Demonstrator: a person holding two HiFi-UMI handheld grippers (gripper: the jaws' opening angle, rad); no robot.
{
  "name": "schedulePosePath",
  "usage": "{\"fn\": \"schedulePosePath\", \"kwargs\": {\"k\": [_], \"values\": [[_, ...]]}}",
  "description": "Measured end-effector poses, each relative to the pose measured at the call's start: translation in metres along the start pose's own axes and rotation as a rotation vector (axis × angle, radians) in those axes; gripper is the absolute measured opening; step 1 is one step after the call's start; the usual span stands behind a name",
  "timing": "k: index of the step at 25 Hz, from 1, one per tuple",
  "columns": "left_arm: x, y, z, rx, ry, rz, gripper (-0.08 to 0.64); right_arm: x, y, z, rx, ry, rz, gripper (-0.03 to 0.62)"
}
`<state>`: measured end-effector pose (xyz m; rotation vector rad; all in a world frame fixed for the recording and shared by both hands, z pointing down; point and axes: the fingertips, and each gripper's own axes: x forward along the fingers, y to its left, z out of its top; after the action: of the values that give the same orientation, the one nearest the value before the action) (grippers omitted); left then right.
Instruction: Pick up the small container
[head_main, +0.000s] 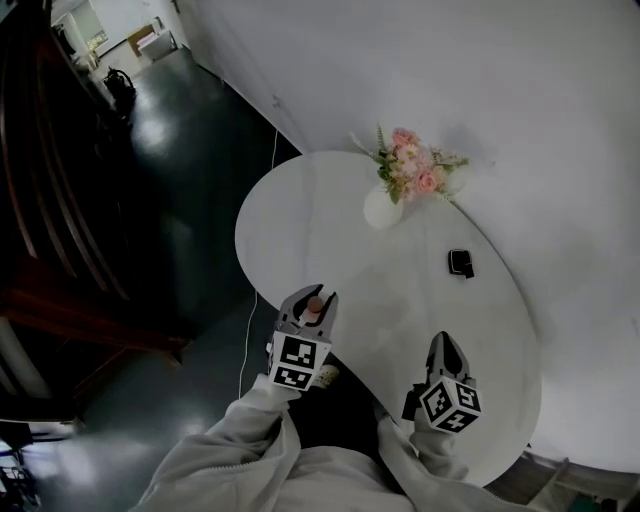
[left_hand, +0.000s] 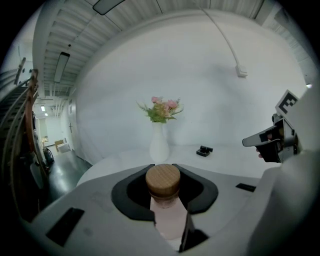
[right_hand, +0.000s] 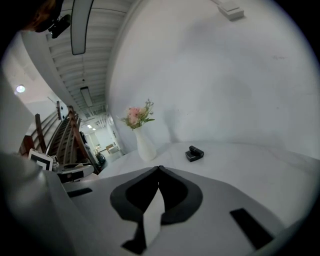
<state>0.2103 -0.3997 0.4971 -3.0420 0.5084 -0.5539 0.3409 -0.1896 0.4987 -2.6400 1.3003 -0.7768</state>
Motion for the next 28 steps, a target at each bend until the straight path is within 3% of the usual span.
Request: {"fn": "schedulePosePath", "kwargs": {"k": [13, 22, 28], "values": [[-0.067, 0.057, -0.032, -0.075, 0.038, 0.199, 0.104, 0.036, 0.074, 0.000, -0.222, 0.024, 0.182, 0.051], [-0.101, 0.081, -0.054, -0.128, 0.066, 0.322, 0.104, 0.054, 0.107, -0.011, -0.255, 0.055, 0.298, 0.050], [-0.106, 0.086, -0.055, -0.142, 0.069, 0.350, 0.104, 0.056, 0.112, -0.014, -0.268, 0.064, 0.324, 0.049]]}}
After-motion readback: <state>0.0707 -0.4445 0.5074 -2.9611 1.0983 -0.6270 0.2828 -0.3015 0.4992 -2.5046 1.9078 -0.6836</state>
